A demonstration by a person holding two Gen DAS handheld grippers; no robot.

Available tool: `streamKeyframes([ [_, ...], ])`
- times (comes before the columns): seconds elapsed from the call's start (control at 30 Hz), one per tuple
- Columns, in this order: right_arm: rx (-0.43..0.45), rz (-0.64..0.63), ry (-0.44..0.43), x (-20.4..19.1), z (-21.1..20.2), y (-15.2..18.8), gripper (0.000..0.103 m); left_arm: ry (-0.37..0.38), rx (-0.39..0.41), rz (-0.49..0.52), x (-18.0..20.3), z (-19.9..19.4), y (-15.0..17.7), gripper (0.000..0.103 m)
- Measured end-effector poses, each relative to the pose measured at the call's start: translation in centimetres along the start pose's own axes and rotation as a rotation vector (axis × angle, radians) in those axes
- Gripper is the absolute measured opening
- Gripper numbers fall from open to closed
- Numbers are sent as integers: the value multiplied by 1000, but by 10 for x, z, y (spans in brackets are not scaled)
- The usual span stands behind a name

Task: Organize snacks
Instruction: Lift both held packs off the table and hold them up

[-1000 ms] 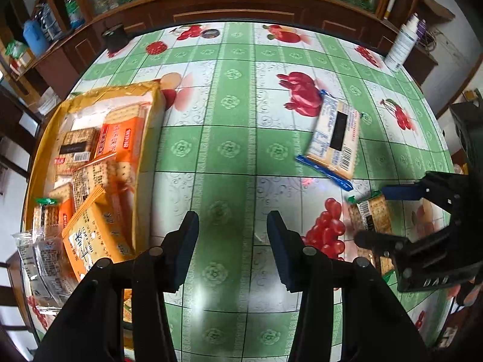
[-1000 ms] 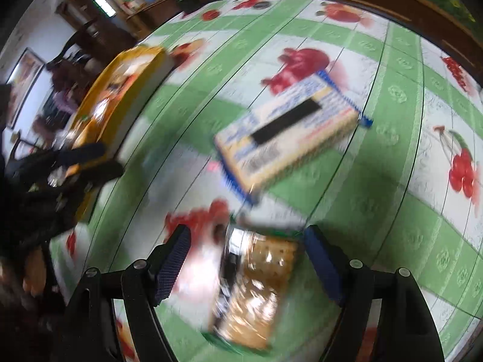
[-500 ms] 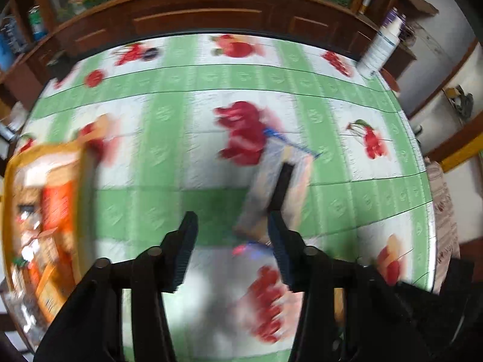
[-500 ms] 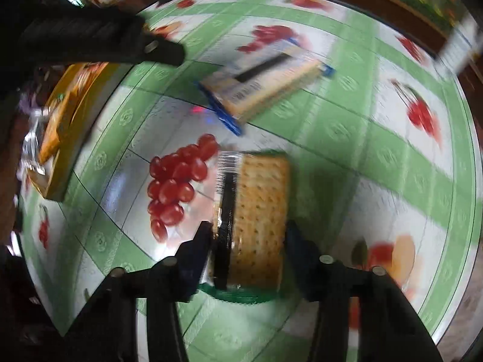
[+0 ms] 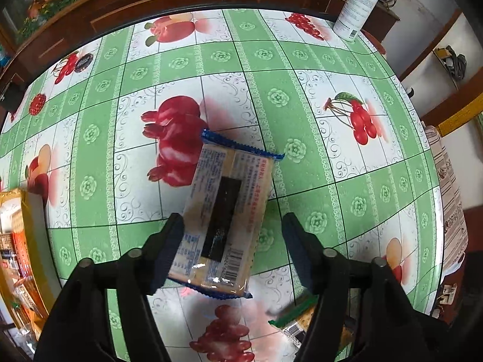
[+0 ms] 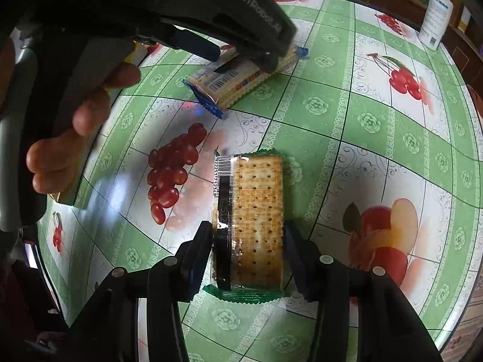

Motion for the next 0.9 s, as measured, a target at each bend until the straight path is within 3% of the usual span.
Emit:
streamKeyframes([
  [0.17, -6, -21, 71, 1, -2, -5, 53, 22, -53, -42, -14, 20, -2, 68],
  [0.37, 23, -18, 109, 1, -1, -9, 49, -20, -12, 11, -7, 20, 1, 68],
  [0.5, 31, -24, 120, 1, -1, -10, 49, -71, 13, 37, 2, 20, 6, 58],
  [0.9, 35, -7, 135, -12, -4, -3, 49, -64, 50, 53, 20, 19, 30, 54],
])
Point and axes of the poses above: each gripper's, at about its wrist camera, not at the fingertips, and z roughly the way its jaws point, x to its right, y to its underside, the point moved 7 cm from there along z, roughly the way its jaws point, and after that the axes turned 14 degrees about -x, right-handed, at the moved point
